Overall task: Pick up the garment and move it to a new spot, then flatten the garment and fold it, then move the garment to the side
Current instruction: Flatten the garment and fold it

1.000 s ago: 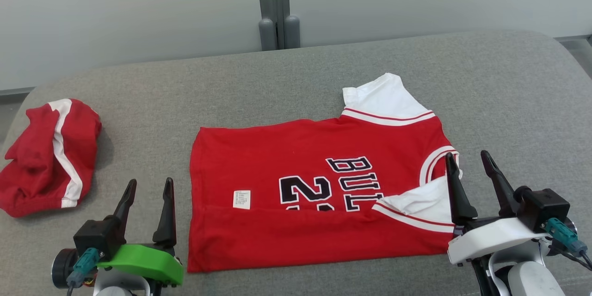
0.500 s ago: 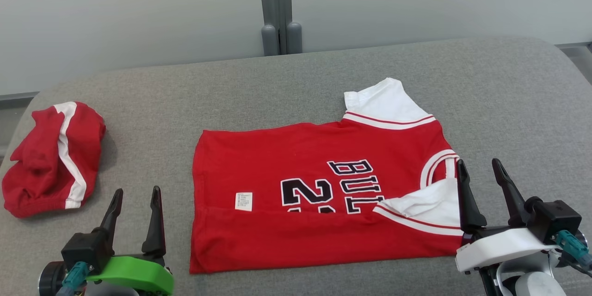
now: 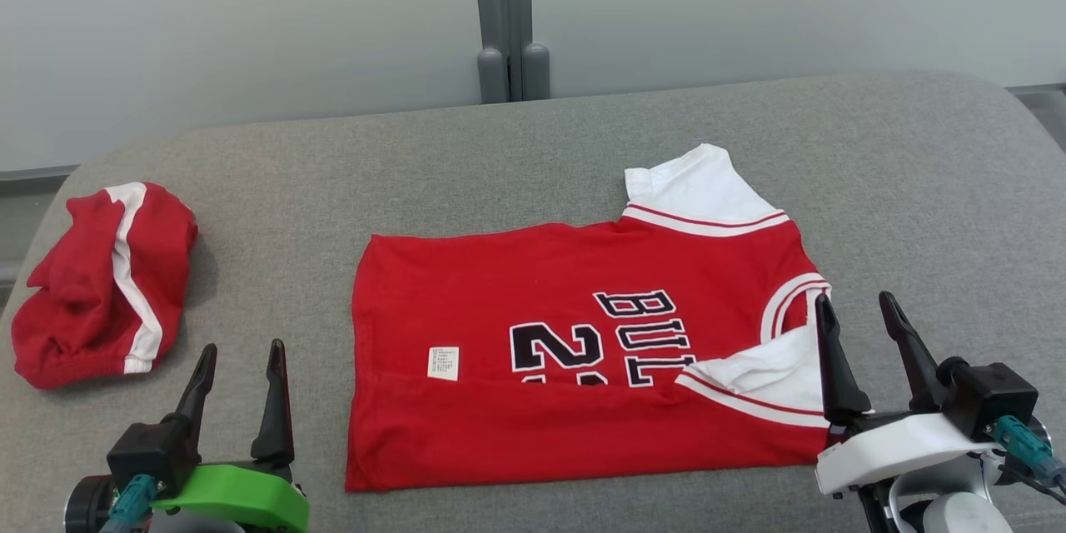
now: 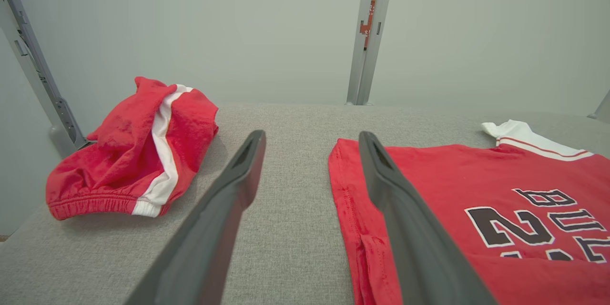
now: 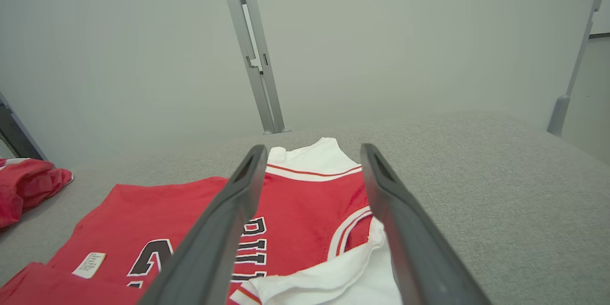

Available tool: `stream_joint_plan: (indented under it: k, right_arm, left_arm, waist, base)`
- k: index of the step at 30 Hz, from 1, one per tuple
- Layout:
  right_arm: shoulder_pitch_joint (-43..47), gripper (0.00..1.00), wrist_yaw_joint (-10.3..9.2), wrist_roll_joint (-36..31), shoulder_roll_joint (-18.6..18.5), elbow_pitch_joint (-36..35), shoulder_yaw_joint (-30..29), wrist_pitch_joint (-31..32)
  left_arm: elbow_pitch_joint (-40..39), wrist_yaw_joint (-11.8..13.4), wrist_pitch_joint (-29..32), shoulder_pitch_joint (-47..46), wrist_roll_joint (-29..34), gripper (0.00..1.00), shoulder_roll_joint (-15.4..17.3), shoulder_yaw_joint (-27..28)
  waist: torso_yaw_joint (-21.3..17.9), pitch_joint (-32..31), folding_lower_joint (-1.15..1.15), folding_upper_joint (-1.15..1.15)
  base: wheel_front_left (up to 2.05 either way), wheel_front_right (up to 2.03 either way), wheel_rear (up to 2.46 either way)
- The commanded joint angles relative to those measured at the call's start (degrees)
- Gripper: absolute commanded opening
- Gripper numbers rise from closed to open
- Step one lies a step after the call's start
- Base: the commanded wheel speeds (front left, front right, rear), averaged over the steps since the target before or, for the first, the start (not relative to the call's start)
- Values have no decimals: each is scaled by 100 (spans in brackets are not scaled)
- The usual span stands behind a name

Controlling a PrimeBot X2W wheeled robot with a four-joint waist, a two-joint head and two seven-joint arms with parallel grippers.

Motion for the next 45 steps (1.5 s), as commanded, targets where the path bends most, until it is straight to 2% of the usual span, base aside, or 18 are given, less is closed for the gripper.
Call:
stream_joint_plan:
  k: [1,16,25,31,37,45]
  right_arm:
    - [69,100,-7,-35,-1,27,14,16]
    - [-197,100,-7,57,3,267,86,-73]
    - [-1182,100,-7,-200,-165,672,287,-1]
    - [-2260,100,-7,-184,-437,1307,408,61]
    - [-3370,100,-8,-281,-591,2250,625,130]
    - [-4684,100,-8,-400,-742,3504,836,279]
  left_arm:
    - [10,-43,2,94,18,100,-4,41]
    - [169,-108,2,-72,85,100,-86,160]
    - [635,-257,4,-955,132,100,83,1]
    - [1171,-376,126,-1930,72,100,158,-274]
    - [1864,-438,217,-2881,-21,100,198,-661]
    - [2763,-443,494,-3907,-436,100,258,-1575]
  waist:
    - [-10,-5,0,0]
    - [-60,14,0,0]
    - [-118,280,0,0]
    - [-143,653,0,0]
    - [-146,1102,0,0]
    - [-84,1781,0,0]
  base:
    - [0,0,0]
    - [0,0,0]
    - [0,0,0]
    - [0,0,0]
    - [0,0,0]
    - [0,0,0]
